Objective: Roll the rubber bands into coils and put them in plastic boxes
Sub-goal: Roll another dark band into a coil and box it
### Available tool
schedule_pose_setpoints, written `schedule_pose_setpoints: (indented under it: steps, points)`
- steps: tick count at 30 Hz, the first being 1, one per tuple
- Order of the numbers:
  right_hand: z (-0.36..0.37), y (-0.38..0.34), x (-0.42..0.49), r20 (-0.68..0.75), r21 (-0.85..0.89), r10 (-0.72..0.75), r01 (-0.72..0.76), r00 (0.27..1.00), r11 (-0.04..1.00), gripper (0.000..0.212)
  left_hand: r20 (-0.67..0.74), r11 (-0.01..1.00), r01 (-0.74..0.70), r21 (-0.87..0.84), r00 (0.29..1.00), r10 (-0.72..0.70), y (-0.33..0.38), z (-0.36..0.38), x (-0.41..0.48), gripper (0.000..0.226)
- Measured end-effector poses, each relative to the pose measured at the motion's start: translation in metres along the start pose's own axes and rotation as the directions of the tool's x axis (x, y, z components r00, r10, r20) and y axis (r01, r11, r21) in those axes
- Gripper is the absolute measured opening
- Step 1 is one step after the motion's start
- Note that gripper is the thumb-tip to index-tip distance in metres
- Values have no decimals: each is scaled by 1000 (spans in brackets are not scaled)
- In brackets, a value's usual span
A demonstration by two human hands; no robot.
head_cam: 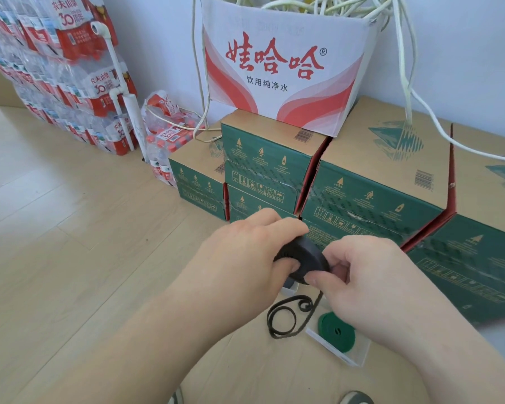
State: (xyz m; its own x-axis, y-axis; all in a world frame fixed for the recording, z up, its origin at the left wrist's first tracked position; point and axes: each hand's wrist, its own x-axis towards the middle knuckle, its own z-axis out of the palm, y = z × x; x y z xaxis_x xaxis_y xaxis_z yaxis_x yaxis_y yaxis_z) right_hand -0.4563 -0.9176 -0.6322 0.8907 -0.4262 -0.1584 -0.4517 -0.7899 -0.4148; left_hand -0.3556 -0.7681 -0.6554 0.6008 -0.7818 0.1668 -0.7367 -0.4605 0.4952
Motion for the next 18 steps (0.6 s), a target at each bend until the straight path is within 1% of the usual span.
schedule_pose_setpoints:
  steps: [3, 5, 7, 11, 12, 14, 16, 18]
  points:
    - [-1, -1, 0, 6, 45, -8, 8, 1000, 999, 25, 16, 995, 47, -85, 999, -45, -5, -1, 3, 12]
    - [-2, 0, 1, 17, 89, 1, -3, 1000, 996, 19, 79, 982, 125, -142, 990, -115, -10, -3, 4, 12]
    - [-2, 3, 2, 39, 91, 10, -14, 999, 996, 16, 120, 964, 176, -198, 981, -155, -11, -4, 3, 12]
    - [1, 5, 5, 74, 32, 56, -59, 996, 998, 33, 166, 956, 201, -215, 972, -167, -7, 3, 3, 12]
    - [2, 5, 5, 85, 7, 60, -61, 995, 998, 34, 162, 963, 196, -183, 972, -167, -8, 5, 2, 12]
    - [5, 4, 6, 109, -42, 62, -58, 992, 997, 29, 107, 987, 138, -79, 986, -129, -7, 9, 1, 19]
    - [7, 3, 5, 116, -93, 69, -59, 991, 994, 19, 55, 999, 40, -2, 998, -40, 0, 10, 2, 28]
    - [8, 2, 4, 107, -129, 75, -61, 991, 990, 12, 76, 997, -38, 71, 997, 33, 8, 11, 2, 24]
